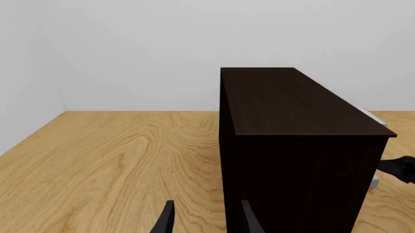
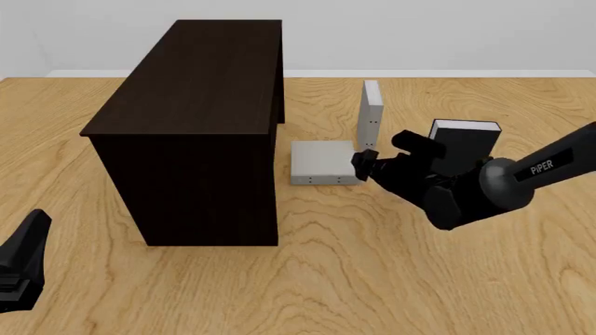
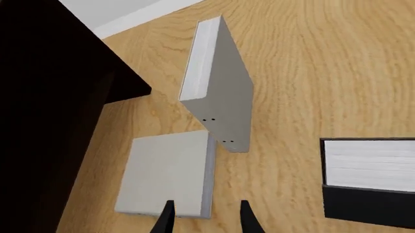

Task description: Pick up the book on the right and place it under the cabinet shelf.

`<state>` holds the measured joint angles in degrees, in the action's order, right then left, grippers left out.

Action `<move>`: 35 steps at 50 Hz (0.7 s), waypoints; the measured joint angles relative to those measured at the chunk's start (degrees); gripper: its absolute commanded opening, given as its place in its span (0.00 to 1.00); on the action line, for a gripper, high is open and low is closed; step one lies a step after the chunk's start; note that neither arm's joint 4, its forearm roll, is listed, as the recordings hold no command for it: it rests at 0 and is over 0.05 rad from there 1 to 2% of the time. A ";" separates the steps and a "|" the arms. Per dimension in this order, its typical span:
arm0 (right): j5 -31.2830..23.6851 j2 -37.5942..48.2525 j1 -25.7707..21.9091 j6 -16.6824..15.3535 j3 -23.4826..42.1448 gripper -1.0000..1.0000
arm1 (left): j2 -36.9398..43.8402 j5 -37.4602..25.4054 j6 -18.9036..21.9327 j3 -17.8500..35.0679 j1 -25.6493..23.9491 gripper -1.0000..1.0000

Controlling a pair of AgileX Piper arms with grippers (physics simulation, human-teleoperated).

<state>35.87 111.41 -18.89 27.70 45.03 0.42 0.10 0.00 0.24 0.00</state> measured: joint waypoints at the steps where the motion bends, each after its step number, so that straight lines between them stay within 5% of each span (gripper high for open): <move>1: -0.11 -0.05 0.15 -0.52 -0.01 1.00 | 0.00 0.00 0.00 0.00 0.00 1.00; 35: -2.88 -3.06 1.77 -13.47 0.00 1.00 | 0.00 0.00 0.00 0.00 0.00 1.00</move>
<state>33.00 108.35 -17.12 14.24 45.03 0.42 0.10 0.00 0.24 0.00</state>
